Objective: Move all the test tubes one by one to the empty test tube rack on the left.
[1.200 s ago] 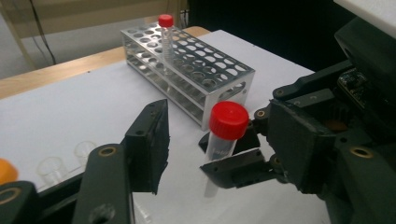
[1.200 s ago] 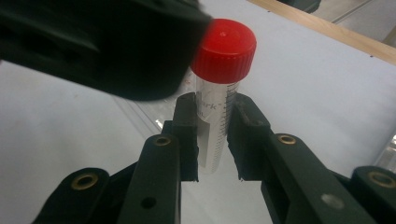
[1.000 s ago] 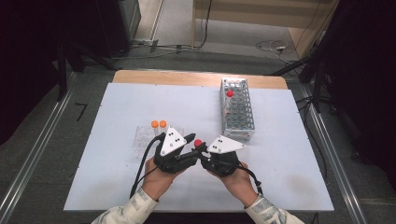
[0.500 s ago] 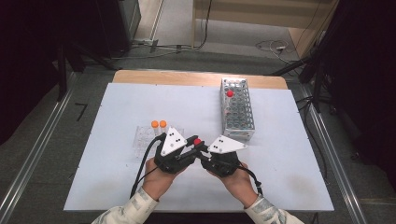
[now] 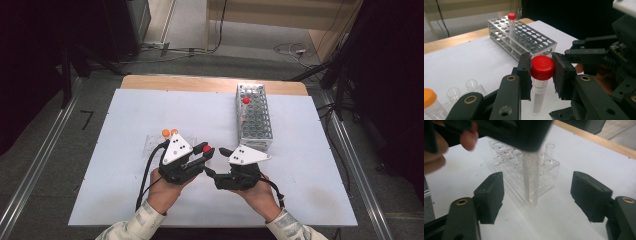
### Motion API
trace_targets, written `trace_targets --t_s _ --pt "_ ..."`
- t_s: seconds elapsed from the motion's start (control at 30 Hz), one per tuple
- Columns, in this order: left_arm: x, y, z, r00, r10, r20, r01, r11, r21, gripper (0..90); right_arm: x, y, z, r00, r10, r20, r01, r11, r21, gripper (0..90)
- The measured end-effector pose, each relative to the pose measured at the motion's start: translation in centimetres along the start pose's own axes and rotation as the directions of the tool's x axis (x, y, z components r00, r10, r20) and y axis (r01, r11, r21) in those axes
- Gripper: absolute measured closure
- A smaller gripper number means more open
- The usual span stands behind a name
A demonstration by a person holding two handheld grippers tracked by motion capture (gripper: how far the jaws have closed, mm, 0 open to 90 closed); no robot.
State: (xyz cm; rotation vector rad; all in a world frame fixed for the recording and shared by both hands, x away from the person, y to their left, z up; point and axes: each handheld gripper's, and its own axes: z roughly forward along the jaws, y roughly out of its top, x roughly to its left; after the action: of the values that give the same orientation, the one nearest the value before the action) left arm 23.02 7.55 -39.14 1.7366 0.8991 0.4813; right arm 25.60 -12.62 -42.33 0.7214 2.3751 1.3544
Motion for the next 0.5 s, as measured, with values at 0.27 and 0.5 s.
trace_targets --t_s 0.27,0.5 --pt "0.8 0.7 -1.5 0.9995 -0.022 -0.023 0.022 0.9994 -0.028 70.1 -0.9 -0.7 -0.3 0.9994 0.031 0.015 -0.031 0.999 0.010 20.1" --pt "1.1 1.0 -2.7 0.9992 -0.026 -0.031 0.025 0.9992 -0.033 70.1 -1.5 -1.1 -0.6 0.9979 0.052 0.038 -0.052 0.999 0.014 20.2"
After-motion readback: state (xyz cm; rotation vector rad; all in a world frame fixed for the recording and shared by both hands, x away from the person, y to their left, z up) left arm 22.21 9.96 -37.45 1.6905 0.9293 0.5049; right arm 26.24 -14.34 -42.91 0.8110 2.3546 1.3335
